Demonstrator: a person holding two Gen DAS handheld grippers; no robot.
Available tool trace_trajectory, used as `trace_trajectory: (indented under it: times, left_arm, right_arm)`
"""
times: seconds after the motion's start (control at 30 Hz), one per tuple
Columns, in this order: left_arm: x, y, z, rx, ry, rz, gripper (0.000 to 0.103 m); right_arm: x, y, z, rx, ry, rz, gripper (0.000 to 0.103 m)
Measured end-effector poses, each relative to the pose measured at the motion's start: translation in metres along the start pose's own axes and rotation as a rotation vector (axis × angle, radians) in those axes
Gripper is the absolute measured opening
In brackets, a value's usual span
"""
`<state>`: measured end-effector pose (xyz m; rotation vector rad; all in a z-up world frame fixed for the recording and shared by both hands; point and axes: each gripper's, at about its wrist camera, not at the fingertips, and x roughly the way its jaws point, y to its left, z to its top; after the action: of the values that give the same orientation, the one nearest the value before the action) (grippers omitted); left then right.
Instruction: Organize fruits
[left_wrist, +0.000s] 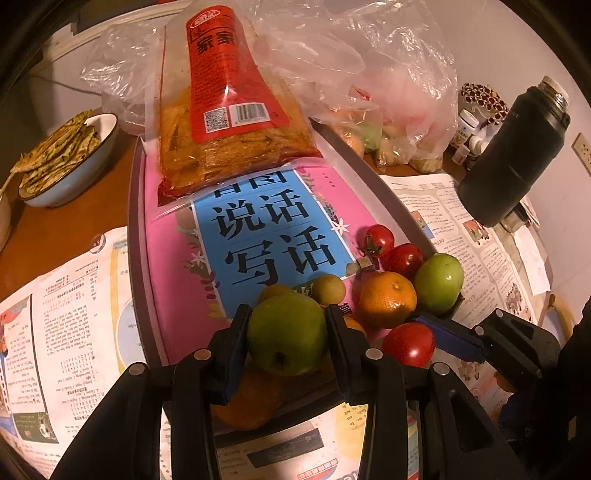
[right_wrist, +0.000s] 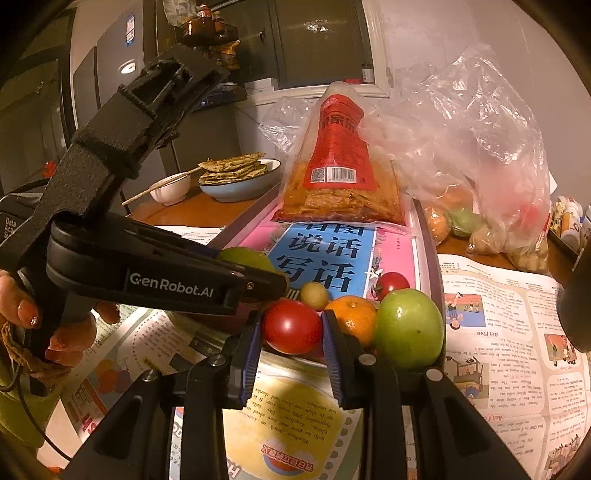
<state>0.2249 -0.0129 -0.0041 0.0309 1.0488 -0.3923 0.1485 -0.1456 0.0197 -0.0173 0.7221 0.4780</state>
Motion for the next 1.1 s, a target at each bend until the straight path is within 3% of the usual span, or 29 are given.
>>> trace_trajectory:
  times: [1.1]
  left_arm:
    - [-0.004, 0.006, -0.005, 0.002, -0.005, 0.013, 0.041]
  right_arm:
    - [-0.011, -0.006, -0.006, 0.052, -0.021, 0.011, 0.033]
